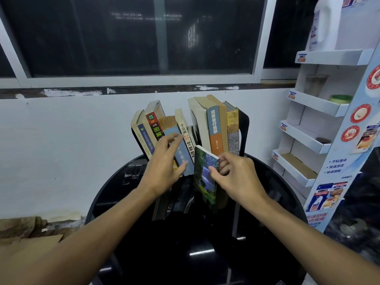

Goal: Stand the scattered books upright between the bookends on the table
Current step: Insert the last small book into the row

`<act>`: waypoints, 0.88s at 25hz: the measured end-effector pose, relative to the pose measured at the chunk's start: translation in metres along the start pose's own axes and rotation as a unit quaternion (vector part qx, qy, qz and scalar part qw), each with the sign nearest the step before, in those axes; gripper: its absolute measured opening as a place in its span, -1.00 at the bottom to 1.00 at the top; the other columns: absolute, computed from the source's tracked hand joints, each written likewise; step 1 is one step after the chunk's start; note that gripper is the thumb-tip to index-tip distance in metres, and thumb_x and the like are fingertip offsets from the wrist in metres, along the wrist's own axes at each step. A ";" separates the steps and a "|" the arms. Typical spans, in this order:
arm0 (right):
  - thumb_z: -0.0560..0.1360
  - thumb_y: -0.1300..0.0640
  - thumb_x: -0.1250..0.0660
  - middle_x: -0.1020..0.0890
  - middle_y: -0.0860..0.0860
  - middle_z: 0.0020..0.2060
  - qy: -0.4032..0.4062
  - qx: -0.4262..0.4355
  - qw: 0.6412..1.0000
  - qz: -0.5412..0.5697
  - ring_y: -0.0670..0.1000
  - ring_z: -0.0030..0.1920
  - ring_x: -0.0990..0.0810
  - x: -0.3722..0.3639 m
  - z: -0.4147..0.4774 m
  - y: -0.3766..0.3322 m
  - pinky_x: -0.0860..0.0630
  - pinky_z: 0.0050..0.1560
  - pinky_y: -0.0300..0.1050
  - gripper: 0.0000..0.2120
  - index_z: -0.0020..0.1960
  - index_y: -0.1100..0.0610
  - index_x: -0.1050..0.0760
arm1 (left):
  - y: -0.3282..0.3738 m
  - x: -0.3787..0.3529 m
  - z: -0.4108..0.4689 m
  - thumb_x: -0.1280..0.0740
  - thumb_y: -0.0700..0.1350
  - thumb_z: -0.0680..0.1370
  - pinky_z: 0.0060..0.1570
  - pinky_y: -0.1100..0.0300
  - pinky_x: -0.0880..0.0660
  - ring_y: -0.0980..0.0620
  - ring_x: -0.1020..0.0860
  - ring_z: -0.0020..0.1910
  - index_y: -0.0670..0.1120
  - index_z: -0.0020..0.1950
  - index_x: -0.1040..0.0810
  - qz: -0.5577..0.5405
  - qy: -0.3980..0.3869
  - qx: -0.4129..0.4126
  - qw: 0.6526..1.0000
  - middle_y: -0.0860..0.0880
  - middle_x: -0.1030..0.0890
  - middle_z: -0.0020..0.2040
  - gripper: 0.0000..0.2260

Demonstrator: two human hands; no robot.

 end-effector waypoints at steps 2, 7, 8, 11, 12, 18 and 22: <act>0.49 0.22 -0.50 -0.55 0.00 -0.45 0.007 0.006 1.000 -0.005 -0.07 -0.44 -0.47 0.003 0.005 -0.004 -0.53 -0.29 -0.28 -0.83 -0.15 0.18 -0.51 | -0.001 0.008 0.015 -0.46 -0.01 0.54 0.47 0.12 -0.23 -0.02 -0.20 0.54 -0.07 0.60 -0.24 0.022 0.023 -0.008 0.999 -0.05 -0.25 0.55 -0.31; 0.49 0.20 -0.50 -0.55 0.01 -0.46 0.008 0.017 0.999 -0.032 0.02 -0.43 -0.53 0.003 0.020 -0.009 -0.58 -0.19 -0.09 -0.85 -0.12 0.24 -0.54 | 0.002 0.013 0.053 -0.40 -0.01 0.59 0.48 0.07 -0.26 -0.06 -0.17 0.58 -0.11 0.61 -0.18 0.056 -0.001 -0.016 0.998 -0.09 -0.19 0.61 -0.33; 0.49 0.20 -0.49 -0.56 0.01 -0.45 0.006 0.020 0.999 -0.036 0.05 -0.40 -0.58 0.002 0.023 -0.011 -0.60 -0.17 -0.05 -0.85 -0.12 0.24 -0.55 | 0.002 0.011 0.060 -0.38 0.00 0.61 0.50 0.08 -0.22 -0.06 -0.15 0.60 -0.12 0.63 -0.15 0.060 -0.016 -0.009 0.998 -0.10 -0.17 0.62 -0.33; 0.49 0.18 -0.48 -0.58 0.00 -0.42 0.007 0.031 0.998 -0.049 0.03 -0.37 -0.60 0.001 0.033 -0.016 -0.62 -0.19 0.00 -0.85 -0.12 0.20 -0.53 | -0.002 0.004 0.077 -0.38 -0.02 0.60 0.46 0.04 -0.29 -0.14 -0.27 0.54 -0.18 0.57 -0.24 0.059 -0.067 0.025 0.996 -0.17 -0.32 0.54 -0.39; 0.50 0.17 -0.48 -0.57 0.00 -0.42 0.007 0.036 0.998 -0.057 0.02 -0.38 -0.59 0.000 0.037 -0.018 -0.62 -0.20 0.01 -0.85 -0.12 0.19 -0.53 | -0.003 0.003 0.081 -0.40 -0.03 0.59 0.32 0.03 -0.40 -0.18 -0.39 0.42 -0.20 0.46 -0.35 0.069 -0.065 0.023 0.995 -0.19 -0.45 0.41 -0.49; 0.48 0.19 -0.46 -0.58 0.03 -0.41 0.010 0.062 0.993 -0.098 0.03 -0.37 -0.59 -0.001 0.061 -0.027 -0.61 -0.24 0.02 -0.87 -0.14 0.21 -0.54 | -0.012 0.003 0.082 -0.47 -0.11 0.54 0.01 -0.11 -0.57 -0.17 -0.57 0.08 -0.16 0.13 -0.48 0.064 -0.014 0.031 0.997 -0.14 -0.58 0.11 -0.73; 0.48 0.19 -0.46 -0.58 0.06 -0.40 0.005 0.075 0.989 -0.126 0.08 -0.34 -0.60 -0.004 0.073 -0.033 -0.60 -0.23 0.03 -0.85 -0.14 0.23 -0.52 | -0.017 0.000 0.084 -0.47 -0.11 0.53 0.01 -0.12 -0.59 -0.19 -0.59 0.07 -0.15 0.15 -0.50 0.064 -0.009 0.046 0.997 -0.15 -0.60 0.11 -0.74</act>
Point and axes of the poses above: each hand's wrist, its own z-axis towards the middle knuckle, its own x-axis out of the back of the hand, y = z × x, the point moved 4 cm from there along z, towards the middle knuckle
